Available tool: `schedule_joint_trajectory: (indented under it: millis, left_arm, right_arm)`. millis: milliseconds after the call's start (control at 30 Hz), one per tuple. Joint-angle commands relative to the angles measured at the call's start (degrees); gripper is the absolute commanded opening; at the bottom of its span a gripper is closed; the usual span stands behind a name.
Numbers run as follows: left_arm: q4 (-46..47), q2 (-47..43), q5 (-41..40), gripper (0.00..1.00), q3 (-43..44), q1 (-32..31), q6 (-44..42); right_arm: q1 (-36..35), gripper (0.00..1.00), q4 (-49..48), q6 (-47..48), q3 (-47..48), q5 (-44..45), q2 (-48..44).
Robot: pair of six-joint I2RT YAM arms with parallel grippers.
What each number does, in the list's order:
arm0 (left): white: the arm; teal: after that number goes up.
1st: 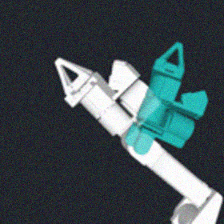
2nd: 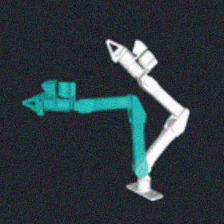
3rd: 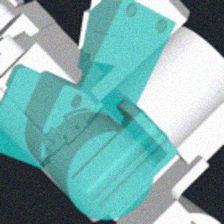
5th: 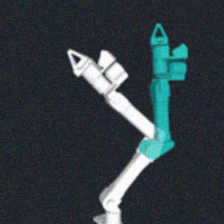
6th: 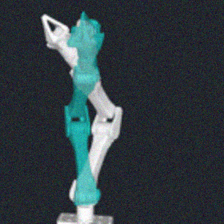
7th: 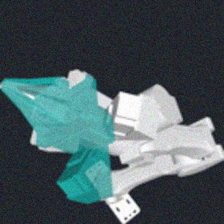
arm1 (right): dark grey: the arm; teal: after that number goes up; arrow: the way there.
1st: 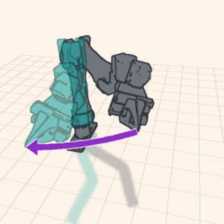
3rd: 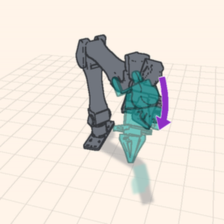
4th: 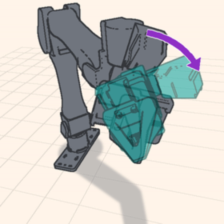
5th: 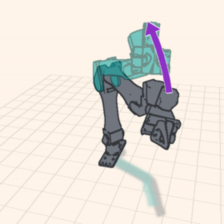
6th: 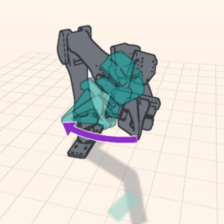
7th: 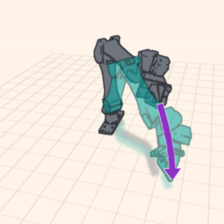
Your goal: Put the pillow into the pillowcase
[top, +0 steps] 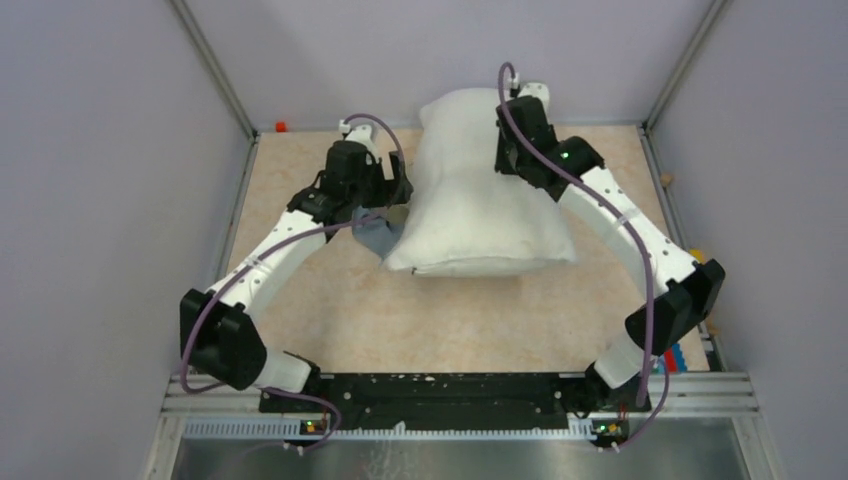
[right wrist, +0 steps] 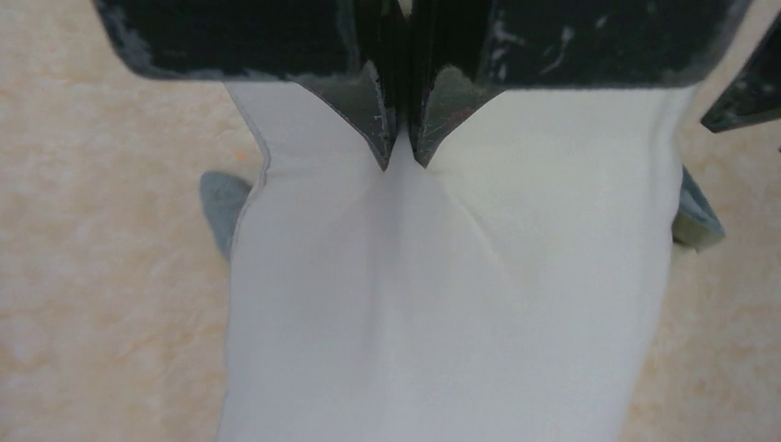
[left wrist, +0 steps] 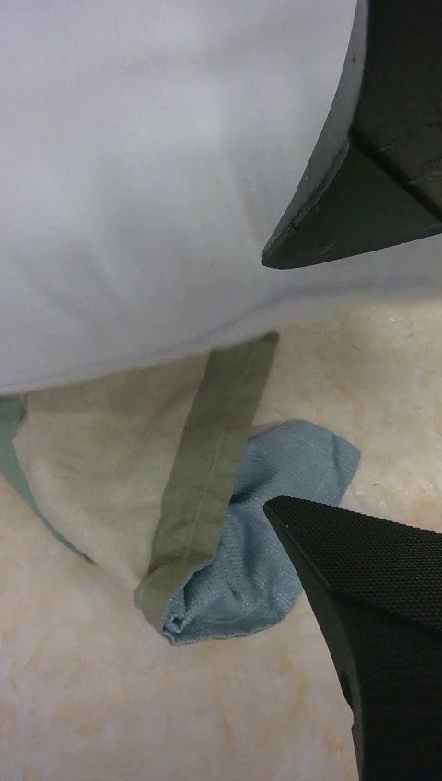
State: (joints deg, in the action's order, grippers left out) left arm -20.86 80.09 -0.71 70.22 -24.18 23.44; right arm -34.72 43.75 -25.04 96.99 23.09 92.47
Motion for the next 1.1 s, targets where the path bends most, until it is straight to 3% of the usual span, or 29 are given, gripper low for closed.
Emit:
schedule_joint_trajectory:
  millis: [0,133,433,600,633,667,800,833,933,1067]
  left_arm:
    - [3.98,4.15,-0.83,0.99,1.95,0.10,2.33]
    - [5.73,8.96,0.38,0.99,2.52,0.03,2.97]
    - [7.10,25.24,4.70,0.99,5.70,-3.62,6.93]
    - [10.19,30.37,2.95,0.90,4.00,-8.53,9.51]
    - [9.66,30.82,1.85,0.85,3.89,-8.89,10.12]
    - [8.88,31.43,1.32,0.73,3.76,-9.22,11.12]
    - [4.86,29.81,-5.89,0.06,1.89,-9.17,12.66]
    - [3.58,28.12,-8.01,0.00,1.32,-9.02,12.25]
    - [0.31,21.00,-13.23,0.00,-2.20,-6.84,10.80]
    - [-3.31,9.85,-12.60,0.00,-8.90,2.00,10.16]
  right_arm:
    - [0.00,0.00,4.30,5.00,13.76,17.29,-8.18]
    - [1.57,0.00,6.29,7.01,15.38,24.76,-9.88]
    - [3.78,0.00,5.27,5.90,11.33,23.29,-12.66]
    - [3.78,0.00,5.15,7.40,12.62,24.07,-12.37]
    - [3.78,0.00,5.05,7.57,12.57,24.02,-12.13]
    - [3.72,0.00,4.90,7.62,12.35,24.07,-11.87]
    - [4.29,0.00,3.27,7.85,10.12,24.12,-10.49]
    - [4.53,0.00,2.70,7.84,9.52,23.84,-9.95]
    - [5.38,0.00,1.17,7.35,8.83,22.20,-6.98]
    - [5.48,0.00,-1.81,5.81,11.17,19.70,-1.04]
